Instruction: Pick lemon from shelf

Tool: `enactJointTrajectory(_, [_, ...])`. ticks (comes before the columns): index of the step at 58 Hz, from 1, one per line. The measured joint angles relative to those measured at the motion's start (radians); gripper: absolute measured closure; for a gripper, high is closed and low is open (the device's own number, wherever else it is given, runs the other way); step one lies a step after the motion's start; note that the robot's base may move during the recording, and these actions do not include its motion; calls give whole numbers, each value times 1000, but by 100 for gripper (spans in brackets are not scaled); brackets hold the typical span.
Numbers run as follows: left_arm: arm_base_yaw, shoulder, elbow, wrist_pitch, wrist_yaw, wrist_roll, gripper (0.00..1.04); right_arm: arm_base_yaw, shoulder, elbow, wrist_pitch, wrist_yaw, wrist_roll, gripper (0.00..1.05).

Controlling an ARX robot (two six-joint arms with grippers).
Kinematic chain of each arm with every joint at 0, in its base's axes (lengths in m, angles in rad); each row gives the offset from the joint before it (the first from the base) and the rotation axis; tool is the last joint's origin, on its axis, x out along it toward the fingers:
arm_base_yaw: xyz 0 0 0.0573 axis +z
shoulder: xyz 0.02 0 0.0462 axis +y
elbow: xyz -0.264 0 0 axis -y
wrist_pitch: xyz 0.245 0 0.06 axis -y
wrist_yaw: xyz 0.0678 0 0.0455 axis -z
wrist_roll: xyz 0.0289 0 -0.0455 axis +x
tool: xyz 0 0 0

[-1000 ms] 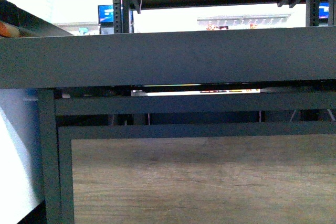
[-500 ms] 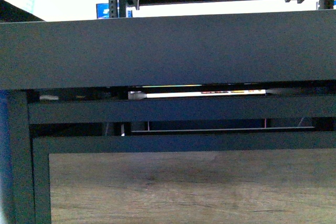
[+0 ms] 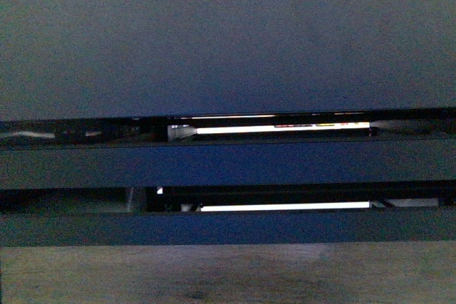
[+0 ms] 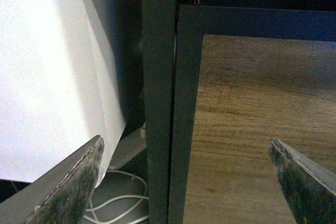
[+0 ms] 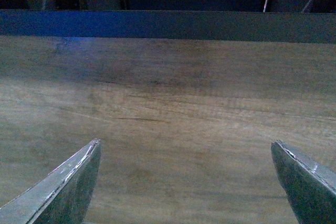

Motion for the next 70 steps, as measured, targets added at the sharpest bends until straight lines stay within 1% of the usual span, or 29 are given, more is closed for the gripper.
enactJointTrajectory(70, [0, 0, 0, 0, 0, 0, 8, 0, -1, 0, 0, 1, 0, 7])
